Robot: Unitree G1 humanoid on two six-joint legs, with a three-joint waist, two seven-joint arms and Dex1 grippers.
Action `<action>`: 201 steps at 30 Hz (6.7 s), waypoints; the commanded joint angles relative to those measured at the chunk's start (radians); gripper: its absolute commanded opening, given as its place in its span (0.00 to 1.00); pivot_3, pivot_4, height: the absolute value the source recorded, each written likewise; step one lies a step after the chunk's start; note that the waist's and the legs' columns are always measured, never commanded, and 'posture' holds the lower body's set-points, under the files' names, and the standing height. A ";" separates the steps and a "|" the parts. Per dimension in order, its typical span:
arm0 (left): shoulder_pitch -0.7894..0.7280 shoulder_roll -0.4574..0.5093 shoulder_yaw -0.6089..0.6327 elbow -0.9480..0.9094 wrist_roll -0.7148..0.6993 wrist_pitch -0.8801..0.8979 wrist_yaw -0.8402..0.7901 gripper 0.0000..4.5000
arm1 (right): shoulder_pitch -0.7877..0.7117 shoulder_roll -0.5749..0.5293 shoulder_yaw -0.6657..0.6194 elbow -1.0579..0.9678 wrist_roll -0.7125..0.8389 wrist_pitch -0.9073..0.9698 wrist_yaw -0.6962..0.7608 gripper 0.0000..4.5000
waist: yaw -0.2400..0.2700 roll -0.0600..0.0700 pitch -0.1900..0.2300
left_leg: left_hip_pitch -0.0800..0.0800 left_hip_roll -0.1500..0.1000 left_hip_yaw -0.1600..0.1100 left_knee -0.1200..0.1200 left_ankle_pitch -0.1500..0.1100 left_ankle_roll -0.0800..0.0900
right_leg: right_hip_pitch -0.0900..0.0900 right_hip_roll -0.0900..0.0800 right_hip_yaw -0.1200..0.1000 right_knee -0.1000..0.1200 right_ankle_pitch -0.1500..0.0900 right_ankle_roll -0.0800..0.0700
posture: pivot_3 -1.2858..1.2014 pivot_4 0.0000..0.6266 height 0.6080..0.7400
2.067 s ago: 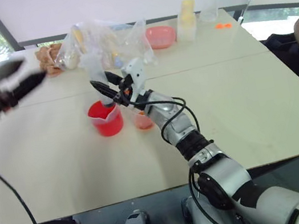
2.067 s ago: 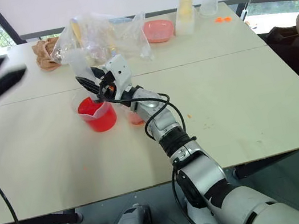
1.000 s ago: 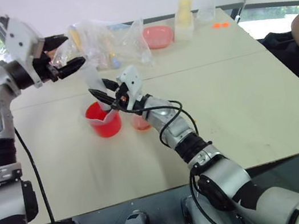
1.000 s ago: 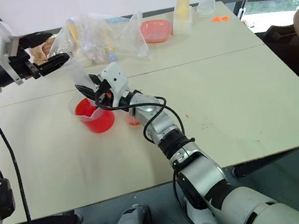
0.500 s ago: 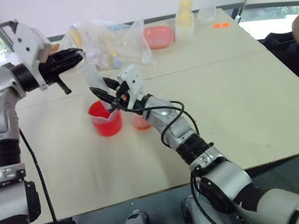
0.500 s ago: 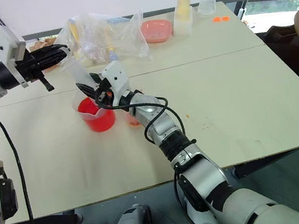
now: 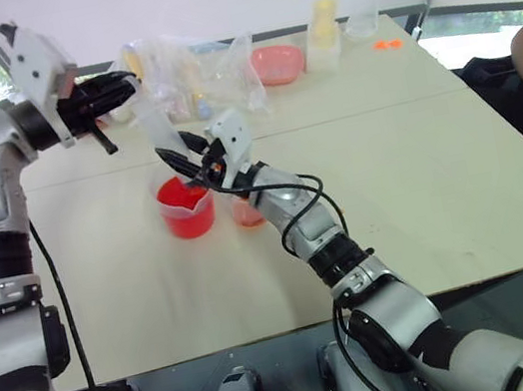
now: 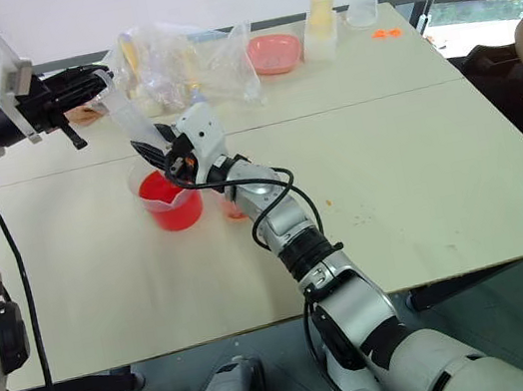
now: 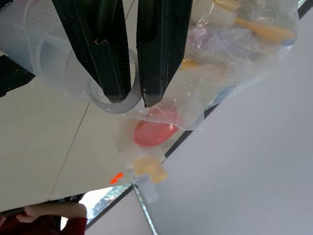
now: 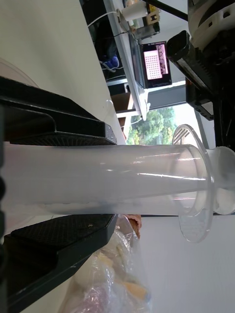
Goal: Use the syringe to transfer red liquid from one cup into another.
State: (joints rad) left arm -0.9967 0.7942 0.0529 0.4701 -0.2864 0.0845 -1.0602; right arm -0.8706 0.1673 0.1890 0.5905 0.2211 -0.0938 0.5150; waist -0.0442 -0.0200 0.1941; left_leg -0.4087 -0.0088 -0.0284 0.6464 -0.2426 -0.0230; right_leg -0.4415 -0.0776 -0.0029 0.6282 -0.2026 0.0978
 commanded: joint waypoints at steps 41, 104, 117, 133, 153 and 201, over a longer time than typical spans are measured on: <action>0.527 0.123 0.393 -0.453 -0.366 0.516 0.021 0.86 | -0.142 0.116 -0.050 -0.225 0.100 -0.007 -0.117 0.31 | -0.008 -0.001 0.000 | 0.000 0.004 -0.001 0.000 0.000 0.000 | -0.001 0.001 0.000 0.001 0.000 0.000 | 0.52 0.24 1.00; -0.282 -0.311 -0.037 0.246 0.048 -0.085 -0.020 0.80 | 0.250 -0.020 -0.028 -0.589 -0.024 0.148 -0.240 0.31 | 0.005 -0.002 -0.001 | 0.000 0.000 0.000 0.002 0.000 0.000 | 0.000 0.000 0.000 0.000 0.000 0.000 | 0.52 0.24 1.00; -0.218 -0.330 -0.062 0.081 -0.006 0.042 -0.195 0.05 | 0.247 -0.009 -0.037 -0.581 -0.044 0.130 -0.240 0.31 | 0.000 -0.002 -0.001 | 0.001 0.001 0.000 0.001 0.000 0.000 | -0.001 0.002 0.001 0.001 -0.001 0.000 | 0.52 0.24 1.00; -0.118 -0.323 -0.067 0.041 -0.001 0.118 -0.190 0.05 | 0.196 -0.032 -0.080 -0.677 -0.015 0.195 -0.244 0.31 | 0.001 -0.002 -0.001 | 0.000 0.001 -0.001 0.002 0.000 0.000 | -0.001 0.001 0.001 0.001 0.000 0.000 | 0.52 0.24 1.00; -0.036 -0.165 0.120 -0.131 -0.253 0.487 -0.183 0.74 | 0.099 -0.090 -0.394 -0.971 0.395 0.753 -0.479 0.31 | 0.003 -0.001 0.000 | 0.001 0.003 -0.002 0.002 0.000 0.000 | -0.001 0.002 0.001 0.002 0.000 0.000 | 0.52 0.24 1.00; 0.964 -0.026 0.218 -1.020 -0.487 0.682 0.211 0.76 | 0.363 -0.882 -0.550 -0.849 0.507 1.169 0.172 0.99 | 0.030 0.000 0.000 | 0.001 0.004 0.001 0.001 -0.002 0.004 | 0.007 0.003 0.001 -0.016 -0.003 -0.004 | 0.52 0.24 1.00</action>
State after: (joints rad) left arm -0.0407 0.7716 0.2139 -0.5043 -0.7375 0.7727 -0.8624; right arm -0.5410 -0.7028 -0.3467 -0.2154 0.7245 1.1528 0.6190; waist -0.0140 -0.0200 0.1941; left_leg -0.4076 -0.0046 -0.0271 0.6476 -0.2450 -0.0185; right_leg -0.4340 -0.0747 -0.0019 0.6119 -0.2056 0.0940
